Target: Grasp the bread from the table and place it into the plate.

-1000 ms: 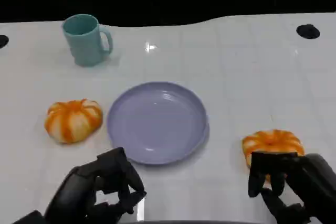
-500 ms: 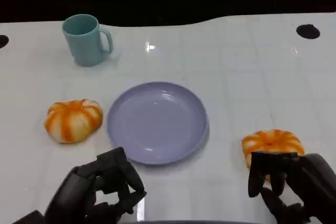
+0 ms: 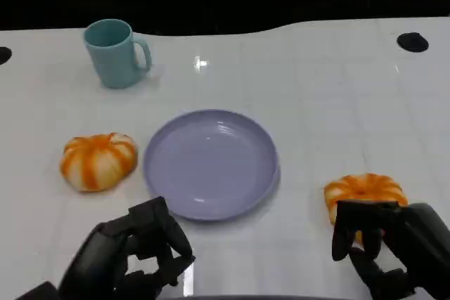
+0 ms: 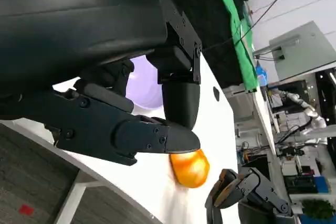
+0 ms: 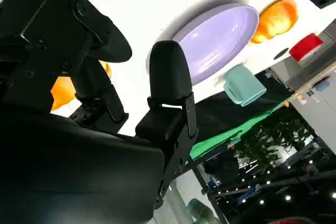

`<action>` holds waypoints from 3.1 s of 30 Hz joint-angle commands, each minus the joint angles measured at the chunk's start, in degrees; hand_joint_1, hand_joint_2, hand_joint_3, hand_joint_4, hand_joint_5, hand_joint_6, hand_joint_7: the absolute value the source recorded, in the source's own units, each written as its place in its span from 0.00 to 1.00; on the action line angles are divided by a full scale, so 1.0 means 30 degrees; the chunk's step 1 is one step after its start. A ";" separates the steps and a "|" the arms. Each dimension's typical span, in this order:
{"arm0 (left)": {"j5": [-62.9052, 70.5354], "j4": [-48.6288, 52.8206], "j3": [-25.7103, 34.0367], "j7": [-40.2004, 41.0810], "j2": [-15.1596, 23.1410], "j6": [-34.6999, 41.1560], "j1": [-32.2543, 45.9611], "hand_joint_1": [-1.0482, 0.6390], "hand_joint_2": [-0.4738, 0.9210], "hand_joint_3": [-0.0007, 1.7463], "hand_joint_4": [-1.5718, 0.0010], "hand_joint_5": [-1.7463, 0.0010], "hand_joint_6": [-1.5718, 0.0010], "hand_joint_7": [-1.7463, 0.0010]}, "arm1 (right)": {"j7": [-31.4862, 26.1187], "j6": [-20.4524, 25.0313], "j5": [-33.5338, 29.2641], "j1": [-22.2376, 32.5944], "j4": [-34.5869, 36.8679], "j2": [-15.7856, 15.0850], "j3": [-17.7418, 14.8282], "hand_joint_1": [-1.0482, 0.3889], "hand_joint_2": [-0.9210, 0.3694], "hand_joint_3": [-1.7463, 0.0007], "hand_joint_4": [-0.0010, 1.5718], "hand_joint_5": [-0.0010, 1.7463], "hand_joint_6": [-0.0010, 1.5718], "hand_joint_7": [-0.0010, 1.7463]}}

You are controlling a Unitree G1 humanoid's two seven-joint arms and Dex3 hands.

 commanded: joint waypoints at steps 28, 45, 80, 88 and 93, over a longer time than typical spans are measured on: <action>0.0100 0.0474 0.0162 0.0069 0.0103 -0.0399 -0.0079 0.31 1.00 0.19 0.57 0.00 0.63 0.10 | 0.8367 1.1157 -0.6303 0.0250 -1.0502 -0.3320 -0.0388 0.33 0.11 1.00 0.00 0.22 0.18 0.00; -0.0019 0.0574 0.0072 0.0005 -0.0011 -0.0318 -0.0185 0.31 1.00 0.19 0.57 0.00 0.62 0.11 | 0.6957 1.0753 -0.8212 -0.3495 -0.3075 -0.3609 0.2288 0.31 0.08 1.00 0.05 0.22 0.18 0.00; 0.0249 0.0620 -0.0110 0.0207 -0.0156 -0.0174 -0.0313 0.30 1.00 0.19 0.57 0.00 0.62 0.11 | -0.4597 0.4240 -0.3716 -0.9320 0.8809 -0.1798 0.3641 0.68 0.40 0.32 0.59 1.00 0.47 0.96; 0.0165 0.0628 -0.0152 0.0141 -0.0163 -0.0239 -0.0309 0.31 1.00 0.19 0.56 0.00 0.62 0.11 | -0.3429 0.3890 -0.1991 -0.9994 0.7111 -0.0565 0.3432 0.67 0.47 0.28 0.60 1.00 0.44 1.00; 0.0191 0.0407 -0.0203 0.0168 -0.0131 -0.0068 -0.0178 0.31 1.00 0.19 0.57 0.00 0.62 0.11 | -0.2592 0.4057 -0.1713 -1.0766 0.7007 0.0576 0.3819 0.66 0.49 0.27 0.60 1.00 0.45 1.00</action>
